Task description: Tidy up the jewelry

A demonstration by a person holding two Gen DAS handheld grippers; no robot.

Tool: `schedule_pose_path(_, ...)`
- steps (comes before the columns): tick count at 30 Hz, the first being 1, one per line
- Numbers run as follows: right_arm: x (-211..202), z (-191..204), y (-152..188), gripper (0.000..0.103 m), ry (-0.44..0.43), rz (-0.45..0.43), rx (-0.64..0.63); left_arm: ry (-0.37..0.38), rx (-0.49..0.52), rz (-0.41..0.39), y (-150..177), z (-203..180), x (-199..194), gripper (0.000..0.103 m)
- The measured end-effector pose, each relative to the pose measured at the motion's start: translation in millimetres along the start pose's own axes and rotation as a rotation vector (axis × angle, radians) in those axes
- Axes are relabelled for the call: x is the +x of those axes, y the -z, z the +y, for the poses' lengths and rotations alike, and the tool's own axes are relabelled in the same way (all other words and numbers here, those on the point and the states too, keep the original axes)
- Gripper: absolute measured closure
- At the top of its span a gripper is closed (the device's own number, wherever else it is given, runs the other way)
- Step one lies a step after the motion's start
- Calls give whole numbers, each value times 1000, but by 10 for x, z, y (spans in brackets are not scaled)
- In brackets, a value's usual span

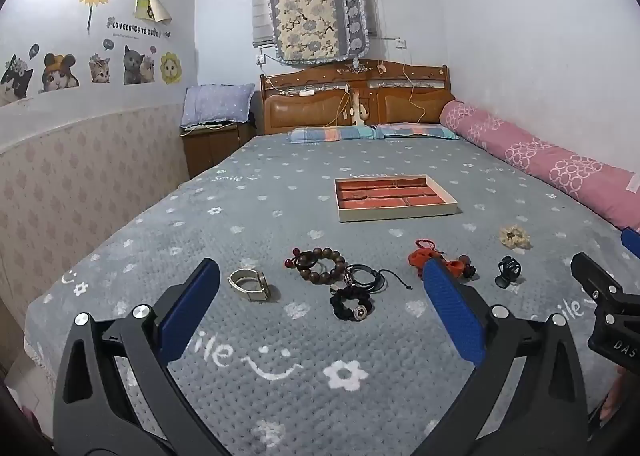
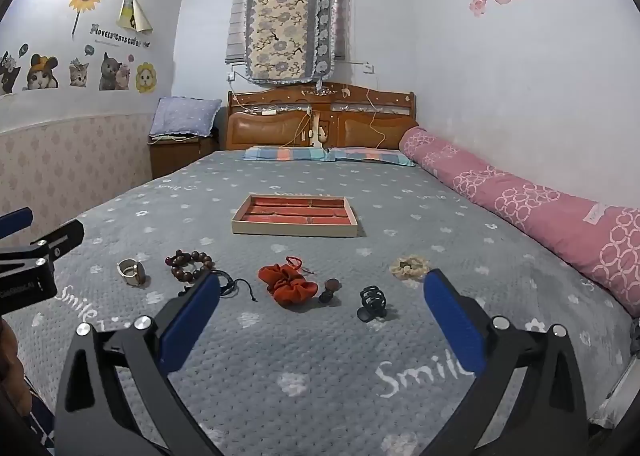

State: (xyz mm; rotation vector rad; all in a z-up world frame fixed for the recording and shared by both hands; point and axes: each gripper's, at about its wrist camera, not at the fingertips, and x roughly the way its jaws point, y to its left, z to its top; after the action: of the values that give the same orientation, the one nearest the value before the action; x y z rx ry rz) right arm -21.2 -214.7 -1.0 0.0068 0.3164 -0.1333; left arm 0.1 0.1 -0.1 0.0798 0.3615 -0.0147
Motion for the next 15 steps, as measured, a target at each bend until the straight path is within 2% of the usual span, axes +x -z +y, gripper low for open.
schedule_pose_path(15, -9, 7, -13, 4, 15, -2, -6, 0, -7, 7, -7, 3, 6, 5)
